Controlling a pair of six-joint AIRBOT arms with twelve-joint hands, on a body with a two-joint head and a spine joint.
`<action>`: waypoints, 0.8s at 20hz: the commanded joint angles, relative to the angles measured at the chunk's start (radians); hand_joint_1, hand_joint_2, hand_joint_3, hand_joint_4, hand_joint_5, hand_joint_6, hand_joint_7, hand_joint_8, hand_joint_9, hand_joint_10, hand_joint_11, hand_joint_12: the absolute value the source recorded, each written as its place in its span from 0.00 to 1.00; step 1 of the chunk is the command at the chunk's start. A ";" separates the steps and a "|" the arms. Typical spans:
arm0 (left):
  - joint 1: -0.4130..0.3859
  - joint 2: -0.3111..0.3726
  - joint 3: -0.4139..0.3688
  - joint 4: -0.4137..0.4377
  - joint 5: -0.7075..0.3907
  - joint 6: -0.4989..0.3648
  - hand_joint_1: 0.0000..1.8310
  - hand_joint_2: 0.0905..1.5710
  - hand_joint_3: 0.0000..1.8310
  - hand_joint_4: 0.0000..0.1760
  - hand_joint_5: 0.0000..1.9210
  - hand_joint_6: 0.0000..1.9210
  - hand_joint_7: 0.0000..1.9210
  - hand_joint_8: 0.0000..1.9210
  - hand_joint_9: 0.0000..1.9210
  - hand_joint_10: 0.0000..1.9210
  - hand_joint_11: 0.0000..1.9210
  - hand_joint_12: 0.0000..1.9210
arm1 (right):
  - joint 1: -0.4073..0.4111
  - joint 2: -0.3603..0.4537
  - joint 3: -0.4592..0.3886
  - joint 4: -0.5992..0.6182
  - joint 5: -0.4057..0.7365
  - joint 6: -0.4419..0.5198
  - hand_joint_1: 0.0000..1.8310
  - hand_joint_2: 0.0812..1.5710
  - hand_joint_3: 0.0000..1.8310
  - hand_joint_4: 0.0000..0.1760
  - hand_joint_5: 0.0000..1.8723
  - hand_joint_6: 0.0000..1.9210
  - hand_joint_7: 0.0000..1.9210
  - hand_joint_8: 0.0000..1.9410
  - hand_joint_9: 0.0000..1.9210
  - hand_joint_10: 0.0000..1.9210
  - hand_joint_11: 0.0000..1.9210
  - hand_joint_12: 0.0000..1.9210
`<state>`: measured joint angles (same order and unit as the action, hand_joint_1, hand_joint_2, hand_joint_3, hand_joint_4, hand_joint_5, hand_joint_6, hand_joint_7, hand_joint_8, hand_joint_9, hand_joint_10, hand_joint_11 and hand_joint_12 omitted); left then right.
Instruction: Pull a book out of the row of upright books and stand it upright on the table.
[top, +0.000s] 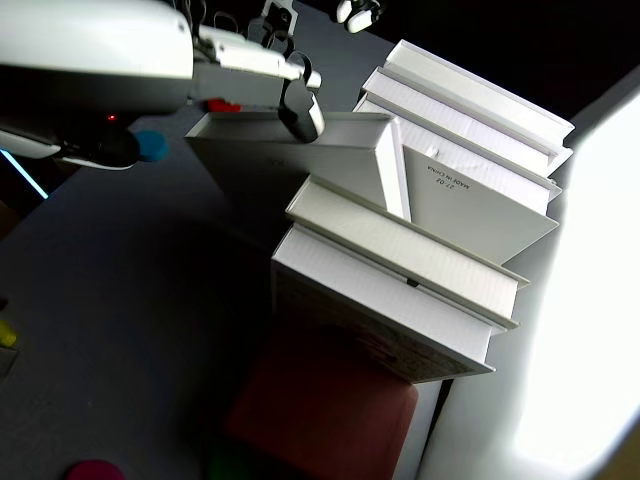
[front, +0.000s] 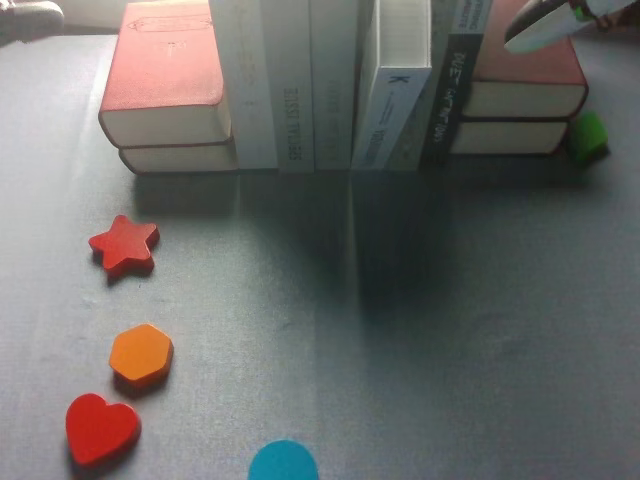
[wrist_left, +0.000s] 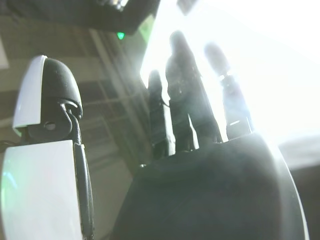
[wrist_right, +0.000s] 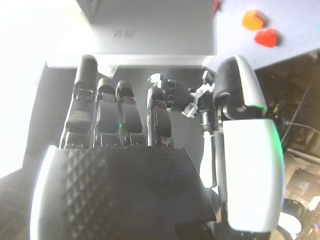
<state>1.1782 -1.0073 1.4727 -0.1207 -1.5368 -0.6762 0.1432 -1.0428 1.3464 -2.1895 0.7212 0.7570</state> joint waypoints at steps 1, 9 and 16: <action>-0.003 0.001 0.000 -0.036 -0.114 -0.011 0.54 0.63 0.00 0.03 0.24 0.00 0.23 0.00 0.34 0.01 0.01 0.68 | 0.024 0.000 -0.005 0.055 -0.055 -0.004 0.50 0.64 0.00 0.53 0.05 0.01 0.00 0.00 0.00 0.00 0.00 0.01; -0.008 -0.010 0.004 -0.026 -0.119 -0.011 0.57 0.59 0.00 0.05 0.26 0.01 0.24 0.00 0.36 0.02 0.03 0.68 | 0.020 -0.032 -0.001 0.094 -0.064 -0.054 0.45 0.64 0.00 0.70 0.06 0.01 0.00 0.00 0.00 0.00 0.00 0.00; -0.007 -0.012 0.007 -0.027 -0.124 -0.011 0.56 0.59 0.00 0.02 0.26 0.00 0.24 0.00 0.36 0.02 0.00 0.66 | -0.071 -0.092 0.061 0.168 -0.064 -0.090 0.49 0.63 0.00 0.55 0.13 0.00 0.00 0.00 0.00 0.00 0.00 0.44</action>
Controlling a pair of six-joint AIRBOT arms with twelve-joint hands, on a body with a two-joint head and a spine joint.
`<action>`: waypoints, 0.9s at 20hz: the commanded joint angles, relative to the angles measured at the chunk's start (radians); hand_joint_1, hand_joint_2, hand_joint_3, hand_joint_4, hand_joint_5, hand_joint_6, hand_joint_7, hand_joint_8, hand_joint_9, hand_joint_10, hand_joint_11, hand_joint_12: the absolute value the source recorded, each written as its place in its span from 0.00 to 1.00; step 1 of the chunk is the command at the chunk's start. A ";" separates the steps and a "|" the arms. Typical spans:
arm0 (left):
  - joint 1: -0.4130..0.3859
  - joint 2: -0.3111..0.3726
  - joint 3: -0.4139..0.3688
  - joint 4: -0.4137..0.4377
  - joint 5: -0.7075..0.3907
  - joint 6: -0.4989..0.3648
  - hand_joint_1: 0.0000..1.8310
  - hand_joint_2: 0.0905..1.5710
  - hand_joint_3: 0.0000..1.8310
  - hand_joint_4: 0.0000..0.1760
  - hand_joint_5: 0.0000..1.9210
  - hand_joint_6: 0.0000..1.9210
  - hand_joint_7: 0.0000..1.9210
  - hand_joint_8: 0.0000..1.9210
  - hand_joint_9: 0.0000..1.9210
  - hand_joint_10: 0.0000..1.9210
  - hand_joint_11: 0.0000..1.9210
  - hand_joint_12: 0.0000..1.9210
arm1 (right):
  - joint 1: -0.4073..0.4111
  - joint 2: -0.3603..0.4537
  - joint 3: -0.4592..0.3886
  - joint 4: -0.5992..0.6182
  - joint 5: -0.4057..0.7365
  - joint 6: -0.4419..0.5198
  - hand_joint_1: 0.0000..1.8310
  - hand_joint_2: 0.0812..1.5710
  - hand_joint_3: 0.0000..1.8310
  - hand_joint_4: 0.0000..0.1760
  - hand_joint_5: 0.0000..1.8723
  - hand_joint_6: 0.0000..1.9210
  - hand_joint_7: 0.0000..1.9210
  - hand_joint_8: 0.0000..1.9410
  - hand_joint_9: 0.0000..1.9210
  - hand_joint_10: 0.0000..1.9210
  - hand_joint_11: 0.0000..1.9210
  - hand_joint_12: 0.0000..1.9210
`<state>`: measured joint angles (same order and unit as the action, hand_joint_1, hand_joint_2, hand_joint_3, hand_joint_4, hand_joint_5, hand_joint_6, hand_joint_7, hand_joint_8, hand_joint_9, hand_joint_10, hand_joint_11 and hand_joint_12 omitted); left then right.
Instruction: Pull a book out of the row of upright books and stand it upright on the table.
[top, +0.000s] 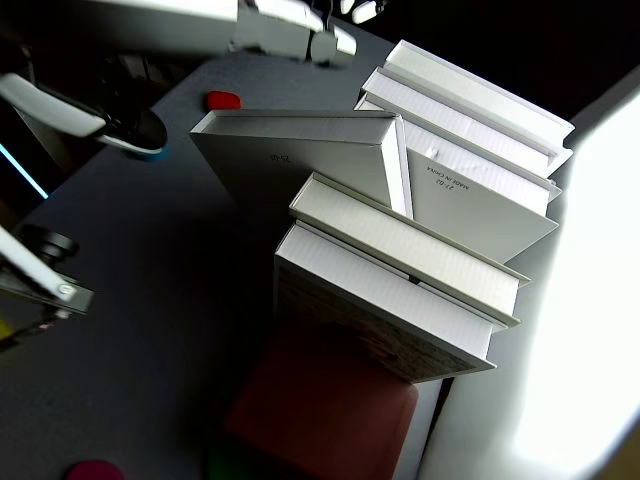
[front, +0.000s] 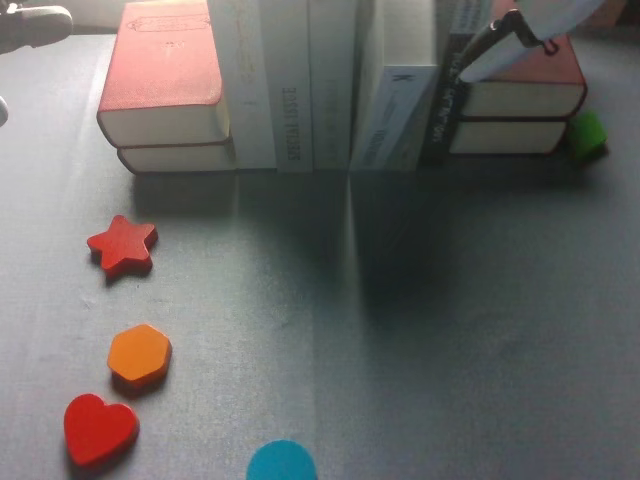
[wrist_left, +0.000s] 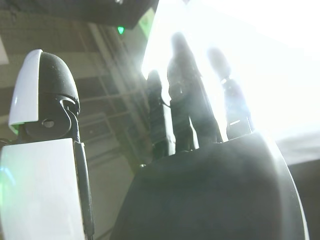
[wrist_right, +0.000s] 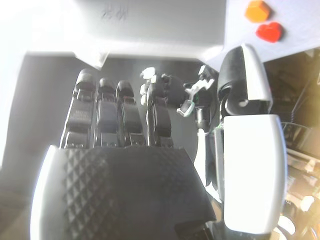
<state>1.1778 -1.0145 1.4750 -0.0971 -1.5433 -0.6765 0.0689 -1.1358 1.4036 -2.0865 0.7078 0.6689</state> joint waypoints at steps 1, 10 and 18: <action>-0.007 -0.005 0.005 -0.050 -0.118 -0.010 0.56 0.58 0.00 0.02 0.26 0.01 0.24 0.00 0.36 0.02 0.00 0.66 | -0.006 -0.004 0.013 0.071 -0.051 -0.002 0.48 0.63 0.00 0.55 0.16 0.01 0.02 0.01 0.00 0.00 0.00 0.45; -0.006 -0.020 0.010 -0.048 -0.124 -0.010 0.56 0.59 0.00 0.07 0.25 0.00 0.24 0.00 0.36 0.02 0.05 0.64 | -0.029 -0.034 0.047 0.135 -0.032 -0.009 0.74 0.73 0.00 0.00 0.44 0.49 0.48 0.61 0.39 0.77 0.32 0.89; -0.002 -0.025 0.010 -0.053 -0.128 -0.010 0.55 0.60 0.00 0.06 0.25 0.00 0.25 0.00 0.38 0.03 0.05 0.64 | -0.030 -0.027 0.035 0.198 -0.014 -0.040 0.74 0.74 0.00 0.00 0.44 0.47 0.44 0.67 0.44 0.80 0.41 0.95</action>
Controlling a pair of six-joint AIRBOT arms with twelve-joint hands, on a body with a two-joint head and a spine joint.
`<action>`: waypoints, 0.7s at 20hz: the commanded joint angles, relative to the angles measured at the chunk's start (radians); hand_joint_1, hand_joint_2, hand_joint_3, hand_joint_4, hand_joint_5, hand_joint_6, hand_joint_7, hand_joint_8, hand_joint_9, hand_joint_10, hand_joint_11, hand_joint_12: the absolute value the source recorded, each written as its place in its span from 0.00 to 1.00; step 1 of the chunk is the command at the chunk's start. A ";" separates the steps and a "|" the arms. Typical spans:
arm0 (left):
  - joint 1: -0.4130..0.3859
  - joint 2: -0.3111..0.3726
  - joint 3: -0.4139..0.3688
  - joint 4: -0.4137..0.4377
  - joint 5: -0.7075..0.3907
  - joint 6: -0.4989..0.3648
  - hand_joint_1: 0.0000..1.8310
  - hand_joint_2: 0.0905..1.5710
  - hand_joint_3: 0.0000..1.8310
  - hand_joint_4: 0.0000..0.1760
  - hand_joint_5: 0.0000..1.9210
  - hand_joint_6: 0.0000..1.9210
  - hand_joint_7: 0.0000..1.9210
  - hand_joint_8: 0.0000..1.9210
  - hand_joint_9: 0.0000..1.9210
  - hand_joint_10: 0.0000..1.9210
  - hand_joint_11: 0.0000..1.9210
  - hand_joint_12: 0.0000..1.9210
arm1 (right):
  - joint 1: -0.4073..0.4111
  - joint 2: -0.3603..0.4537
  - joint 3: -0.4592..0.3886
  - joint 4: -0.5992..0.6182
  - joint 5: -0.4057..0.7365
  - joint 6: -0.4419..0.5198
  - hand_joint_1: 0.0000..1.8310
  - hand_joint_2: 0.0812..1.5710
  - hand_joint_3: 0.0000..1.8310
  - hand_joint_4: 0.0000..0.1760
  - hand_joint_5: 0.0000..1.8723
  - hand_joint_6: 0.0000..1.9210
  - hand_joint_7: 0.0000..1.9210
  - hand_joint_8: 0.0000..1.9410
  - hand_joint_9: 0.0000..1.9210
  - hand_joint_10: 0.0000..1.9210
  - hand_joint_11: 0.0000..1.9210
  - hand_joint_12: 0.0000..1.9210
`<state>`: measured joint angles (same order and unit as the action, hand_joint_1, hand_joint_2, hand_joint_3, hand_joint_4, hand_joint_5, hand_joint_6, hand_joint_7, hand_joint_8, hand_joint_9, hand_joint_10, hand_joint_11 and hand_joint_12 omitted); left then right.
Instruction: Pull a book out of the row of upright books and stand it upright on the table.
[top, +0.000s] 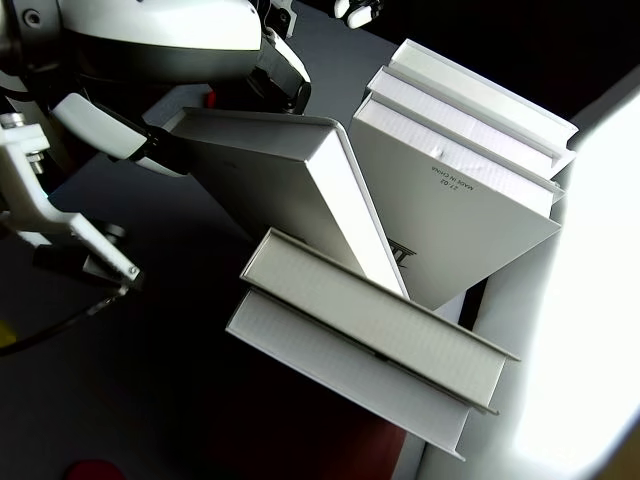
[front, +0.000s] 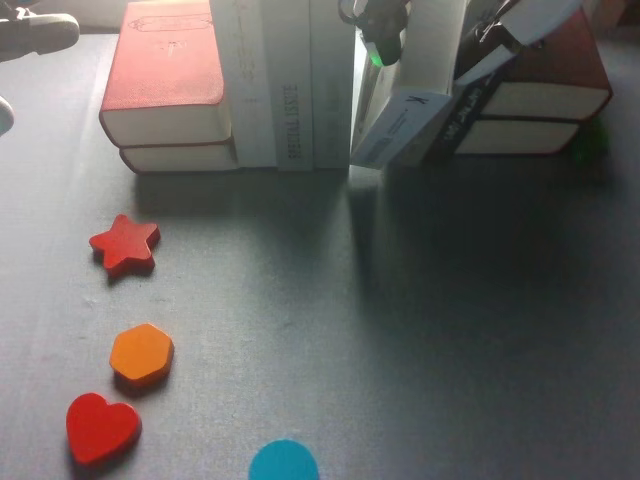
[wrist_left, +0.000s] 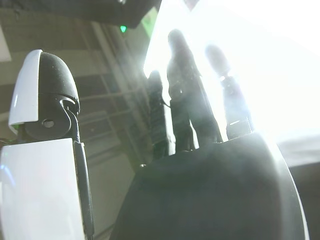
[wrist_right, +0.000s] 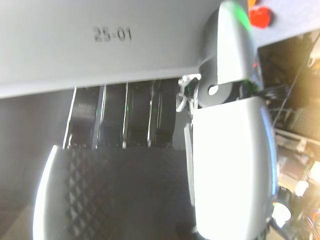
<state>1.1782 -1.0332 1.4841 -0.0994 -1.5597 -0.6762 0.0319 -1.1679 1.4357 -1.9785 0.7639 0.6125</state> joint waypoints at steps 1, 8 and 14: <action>-0.002 -0.006 0.000 -0.050 -0.112 -0.011 0.56 0.60 0.00 0.00 0.24 0.00 0.25 0.00 0.38 0.03 0.06 0.65 | 0.007 0.008 -0.002 0.092 -0.067 0.017 0.74 0.75 0.00 0.00 0.42 0.55 0.43 0.68 0.39 0.81 0.34 0.94; 0.006 -0.008 -0.005 -0.055 -0.114 -0.011 0.57 0.58 0.00 0.00 0.27 0.01 0.27 0.00 0.39 0.04 0.07 0.64 | 0.004 0.076 -0.087 0.084 0.037 0.065 0.75 0.69 0.00 0.00 0.50 0.55 0.47 0.48 0.53 0.58 0.34 0.74; 0.017 -0.011 -0.010 -0.063 -0.118 -0.011 0.54 0.58 0.00 0.05 0.25 0.00 0.27 0.00 0.37 0.04 0.06 0.66 | 0.020 0.167 -0.206 0.075 0.114 0.082 0.76 0.69 0.00 0.00 0.50 0.45 0.49 0.54 0.53 0.60 0.37 0.74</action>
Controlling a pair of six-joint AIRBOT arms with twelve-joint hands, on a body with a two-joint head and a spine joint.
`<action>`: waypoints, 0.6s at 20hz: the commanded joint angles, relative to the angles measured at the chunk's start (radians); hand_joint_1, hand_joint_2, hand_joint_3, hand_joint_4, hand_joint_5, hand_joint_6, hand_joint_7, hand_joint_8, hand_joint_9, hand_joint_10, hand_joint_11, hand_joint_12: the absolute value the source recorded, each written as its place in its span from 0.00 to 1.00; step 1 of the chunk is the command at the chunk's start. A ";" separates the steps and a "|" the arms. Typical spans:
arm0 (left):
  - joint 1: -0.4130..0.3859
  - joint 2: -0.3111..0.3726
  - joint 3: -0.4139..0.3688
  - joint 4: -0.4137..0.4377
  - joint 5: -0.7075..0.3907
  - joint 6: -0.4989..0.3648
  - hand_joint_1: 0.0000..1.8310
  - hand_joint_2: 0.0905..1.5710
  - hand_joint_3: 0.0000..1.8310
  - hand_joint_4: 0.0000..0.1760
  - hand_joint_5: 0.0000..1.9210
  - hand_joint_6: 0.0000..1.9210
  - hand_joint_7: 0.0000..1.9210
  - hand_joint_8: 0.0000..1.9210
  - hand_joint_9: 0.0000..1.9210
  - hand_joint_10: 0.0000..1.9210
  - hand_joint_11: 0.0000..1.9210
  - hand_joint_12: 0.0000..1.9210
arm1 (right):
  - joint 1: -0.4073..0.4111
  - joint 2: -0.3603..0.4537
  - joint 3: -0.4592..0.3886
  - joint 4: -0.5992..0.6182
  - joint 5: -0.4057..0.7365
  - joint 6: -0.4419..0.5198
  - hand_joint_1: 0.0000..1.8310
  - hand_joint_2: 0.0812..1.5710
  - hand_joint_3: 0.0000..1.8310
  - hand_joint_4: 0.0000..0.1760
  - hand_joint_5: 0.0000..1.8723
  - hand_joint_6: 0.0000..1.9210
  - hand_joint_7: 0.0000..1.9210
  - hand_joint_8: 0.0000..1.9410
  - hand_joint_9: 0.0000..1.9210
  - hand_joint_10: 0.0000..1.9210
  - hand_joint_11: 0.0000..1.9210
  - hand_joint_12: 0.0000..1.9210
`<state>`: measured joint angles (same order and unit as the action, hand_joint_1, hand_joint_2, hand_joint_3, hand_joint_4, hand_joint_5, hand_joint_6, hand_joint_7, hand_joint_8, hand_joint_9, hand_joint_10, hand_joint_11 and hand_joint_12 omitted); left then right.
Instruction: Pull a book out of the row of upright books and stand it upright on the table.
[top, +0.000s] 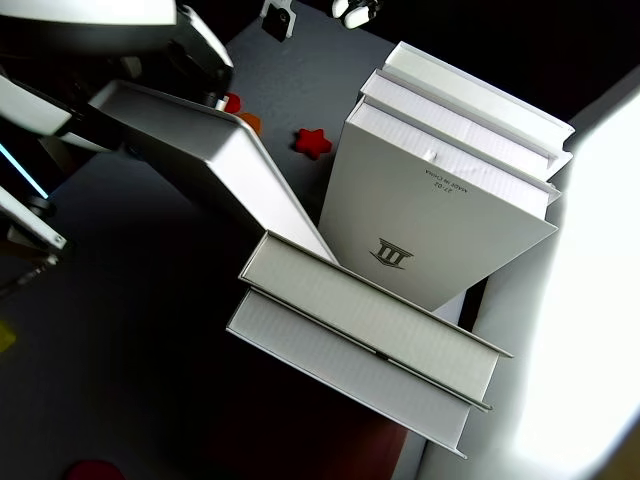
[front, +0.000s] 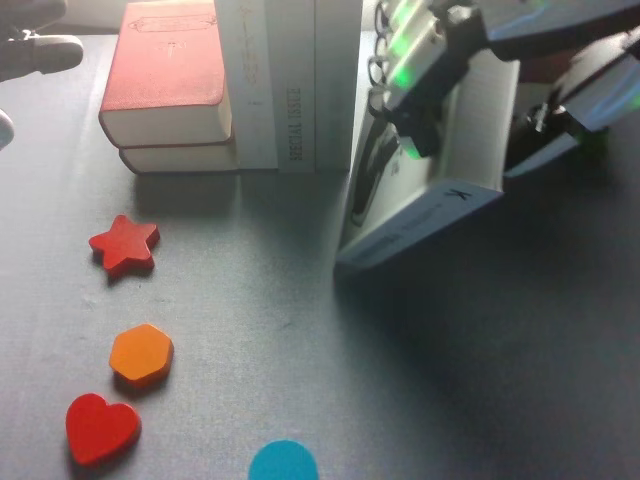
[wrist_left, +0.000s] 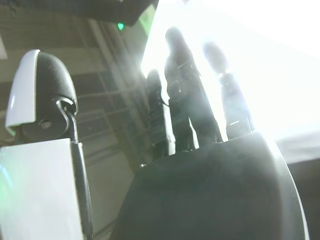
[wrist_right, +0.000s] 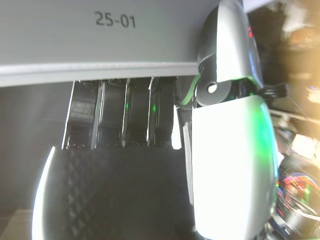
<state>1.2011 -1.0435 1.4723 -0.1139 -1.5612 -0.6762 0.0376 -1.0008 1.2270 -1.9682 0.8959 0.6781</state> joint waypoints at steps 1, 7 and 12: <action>-0.004 0.000 0.002 -0.049 -0.117 -0.011 0.53 0.59 0.00 0.11 0.25 0.00 0.25 0.00 0.36 0.04 0.04 0.65 | 0.018 0.007 -0.005 0.066 -0.015 0.016 0.75 0.69 0.00 0.00 0.47 0.47 0.49 0.55 0.52 0.61 0.37 0.74; 0.001 -0.001 0.000 -0.051 -0.118 -0.011 0.54 0.59 0.00 0.06 0.26 0.00 0.27 0.01 0.38 0.06 0.09 0.64 | 0.033 0.046 -0.035 0.136 0.002 -0.024 0.75 0.70 0.00 0.00 0.46 0.48 0.48 0.56 0.52 0.62 0.37 0.74; 0.002 0.001 0.000 -0.051 -0.122 -0.011 0.56 0.56 0.00 0.03 0.27 0.00 0.27 0.00 0.39 0.09 0.06 0.65 | 0.032 0.085 -0.054 0.307 0.013 -0.131 0.75 0.70 0.00 0.00 0.46 0.49 0.49 0.55 0.52 0.61 0.37 0.74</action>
<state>1.2072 -1.0435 1.4719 -0.1192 -1.5650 -0.6762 0.0517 -0.9138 1.1744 -1.7573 0.9218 0.5518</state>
